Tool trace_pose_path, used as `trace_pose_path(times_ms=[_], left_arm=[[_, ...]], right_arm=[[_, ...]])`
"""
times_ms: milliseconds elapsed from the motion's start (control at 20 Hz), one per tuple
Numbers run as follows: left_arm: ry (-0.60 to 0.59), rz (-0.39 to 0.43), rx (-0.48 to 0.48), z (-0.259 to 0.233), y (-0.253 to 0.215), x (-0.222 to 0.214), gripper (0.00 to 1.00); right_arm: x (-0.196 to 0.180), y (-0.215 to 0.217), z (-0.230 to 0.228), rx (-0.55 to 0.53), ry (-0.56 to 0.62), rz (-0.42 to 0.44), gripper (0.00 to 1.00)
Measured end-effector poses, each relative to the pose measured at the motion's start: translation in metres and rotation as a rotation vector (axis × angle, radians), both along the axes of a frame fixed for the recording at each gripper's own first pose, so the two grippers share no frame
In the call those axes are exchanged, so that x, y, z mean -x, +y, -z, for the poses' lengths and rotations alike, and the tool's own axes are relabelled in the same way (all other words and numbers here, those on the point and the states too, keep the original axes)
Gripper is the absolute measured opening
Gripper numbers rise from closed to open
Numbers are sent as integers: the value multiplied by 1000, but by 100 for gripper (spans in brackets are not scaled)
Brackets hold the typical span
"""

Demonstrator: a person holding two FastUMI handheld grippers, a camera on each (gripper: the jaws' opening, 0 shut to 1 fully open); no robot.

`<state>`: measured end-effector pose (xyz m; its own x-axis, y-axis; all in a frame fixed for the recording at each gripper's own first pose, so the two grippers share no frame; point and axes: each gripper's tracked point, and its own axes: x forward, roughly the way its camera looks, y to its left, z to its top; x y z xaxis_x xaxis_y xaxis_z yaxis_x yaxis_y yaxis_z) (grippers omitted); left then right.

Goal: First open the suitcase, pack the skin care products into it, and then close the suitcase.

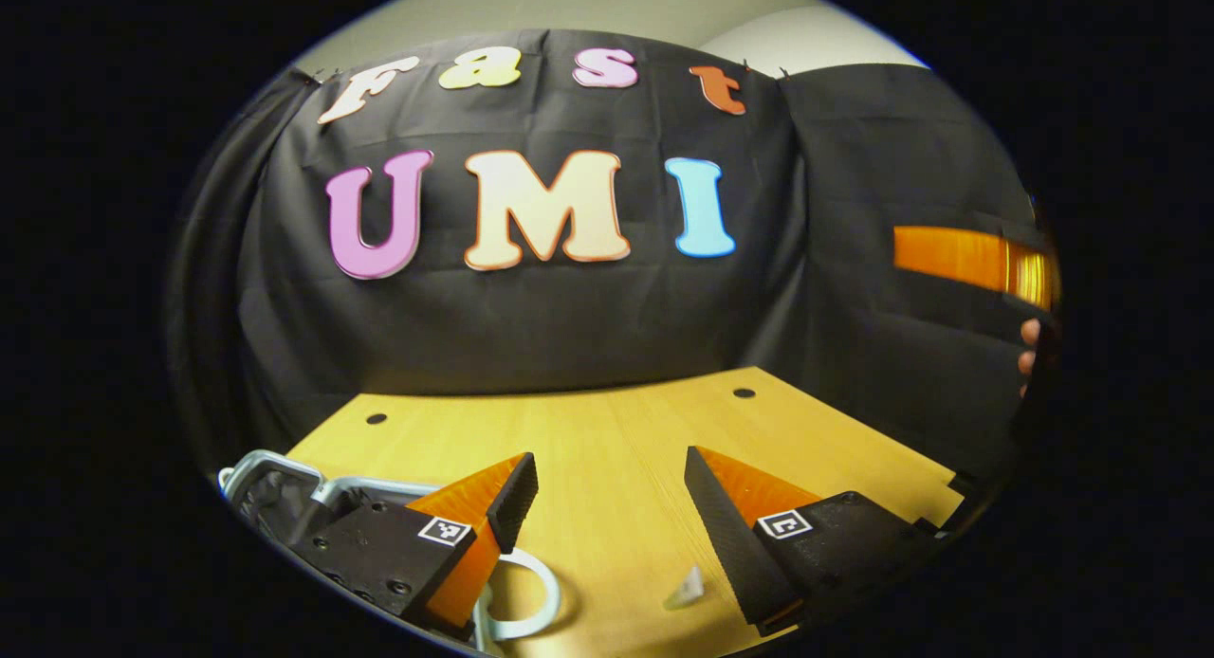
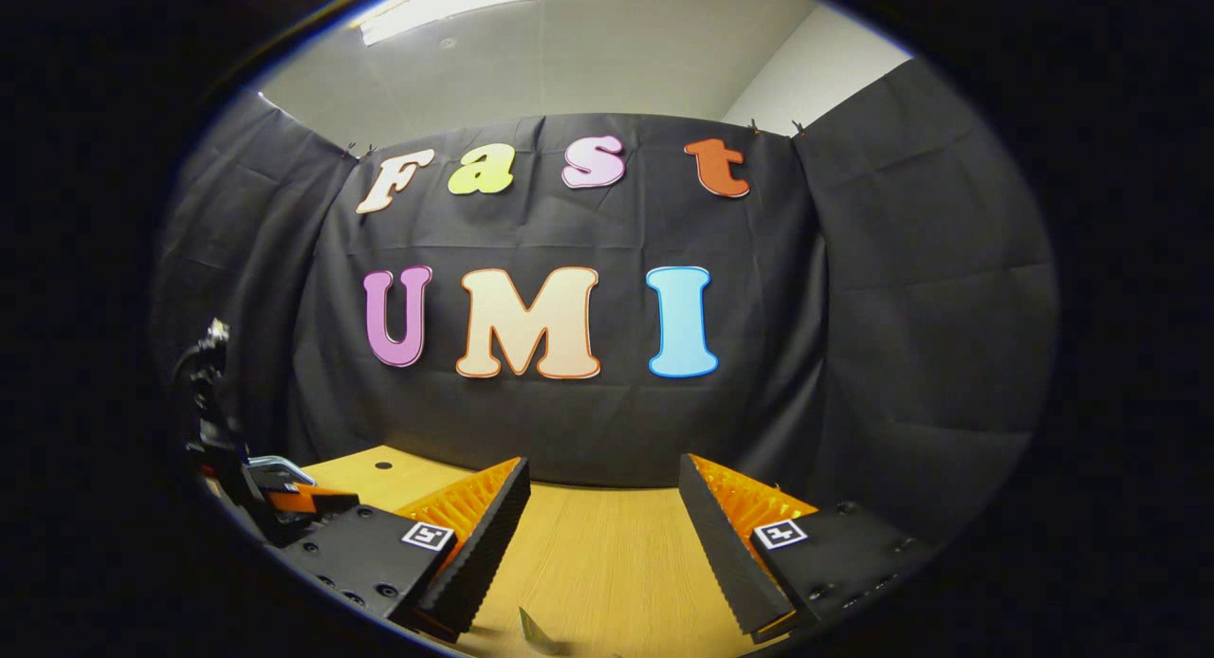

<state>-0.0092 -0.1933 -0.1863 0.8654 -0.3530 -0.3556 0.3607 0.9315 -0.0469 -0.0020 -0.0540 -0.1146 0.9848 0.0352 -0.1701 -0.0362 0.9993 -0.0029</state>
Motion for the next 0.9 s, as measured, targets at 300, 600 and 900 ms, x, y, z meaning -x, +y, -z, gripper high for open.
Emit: trace_pose_path(times_ms=[300,600,900], left_arm=[[136,32,-26,81,-32,41,91],[291,37,-6,149,-47,73,70],[340,64,2,162,-55,80,20]], right_arm=[[6,-5,12,45,22,-23,99],[16,1,40,55,93,-57,99],[35,21,78,33,155,-121,98]])
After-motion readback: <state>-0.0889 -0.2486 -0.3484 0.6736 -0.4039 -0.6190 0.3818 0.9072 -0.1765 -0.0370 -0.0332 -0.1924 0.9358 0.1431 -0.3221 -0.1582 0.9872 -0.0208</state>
